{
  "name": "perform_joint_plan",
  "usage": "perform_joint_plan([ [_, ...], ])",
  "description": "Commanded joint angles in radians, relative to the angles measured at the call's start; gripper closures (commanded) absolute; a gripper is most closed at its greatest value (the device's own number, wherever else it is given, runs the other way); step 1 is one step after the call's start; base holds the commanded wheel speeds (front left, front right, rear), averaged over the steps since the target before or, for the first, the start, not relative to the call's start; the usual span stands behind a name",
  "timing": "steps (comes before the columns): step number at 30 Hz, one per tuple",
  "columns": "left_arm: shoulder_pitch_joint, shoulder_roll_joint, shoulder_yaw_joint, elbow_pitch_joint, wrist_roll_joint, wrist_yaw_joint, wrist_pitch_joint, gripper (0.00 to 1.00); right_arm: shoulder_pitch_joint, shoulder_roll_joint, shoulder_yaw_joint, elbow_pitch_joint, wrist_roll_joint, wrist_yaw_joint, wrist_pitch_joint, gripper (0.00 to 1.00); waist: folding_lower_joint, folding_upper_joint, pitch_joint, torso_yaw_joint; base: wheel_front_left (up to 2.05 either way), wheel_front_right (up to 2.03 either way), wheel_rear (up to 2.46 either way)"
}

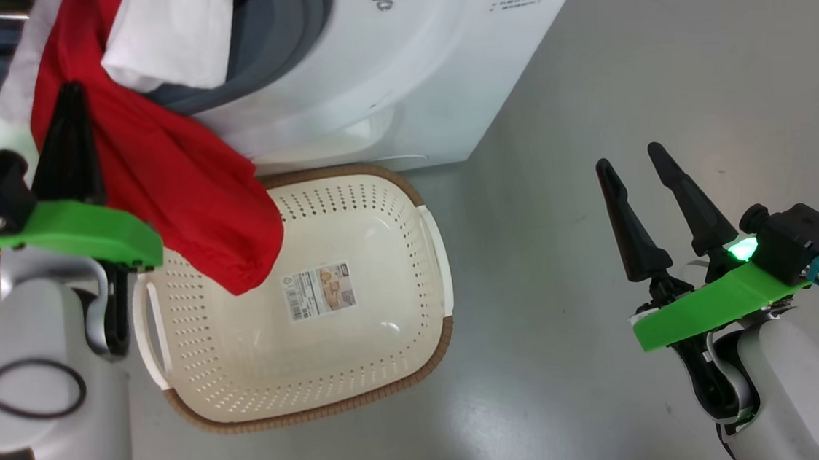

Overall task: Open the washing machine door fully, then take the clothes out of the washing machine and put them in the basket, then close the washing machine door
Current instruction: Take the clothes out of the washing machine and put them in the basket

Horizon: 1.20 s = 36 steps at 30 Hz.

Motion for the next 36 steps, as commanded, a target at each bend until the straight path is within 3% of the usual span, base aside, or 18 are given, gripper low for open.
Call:
perform_joint_plan([
  [1, 0.048, 0.027, 0.036, -0.069, -0.008, -0.005, -0.005, 1.0, 0.025, -0.002, 0.021, -0.017, -0.002, 0.007, -0.006, 0.0, 0.0, 0.0, -0.016, 0.007, 0.0, 0.0, 0.0],
  [12, 0.215, -0.027, 0.079, -0.359, -0.071, -0.013, -0.005, 1.0, 0.038, -0.014, 0.026, -0.012, 0.002, 0.007, -0.006, 0.0, 0.0, 0.0, -0.057, 0.03, 0.0, 0.0, 0.0],
  [21, 0.376, -0.041, 0.017, -0.456, -0.13, -0.015, -0.005, 1.0, 0.043, -0.015, 0.027, -0.013, 0.005, 0.007, -0.006, 0.0, 0.0, 0.0, -0.063, 0.034, 0.0, 0.0, 0.0],
  [28, 0.465, -0.044, -0.083, -0.422, -0.192, -0.015, -0.005, 1.0, 0.042, -0.016, 0.028, -0.012, 0.007, 0.007, -0.006, 0.0, 0.0, 0.0, -0.061, 0.036, 0.0, 0.0, 0.0],
  [36, 0.423, -0.041, -0.17, -0.23, -0.233, -0.015, -0.005, 1.0, 0.028, -0.015, 0.03, -0.015, 0.006, 0.007, -0.006, 0.0, 0.0, 0.0, -0.039, 0.031, 0.0, 0.0, 0.0],
])
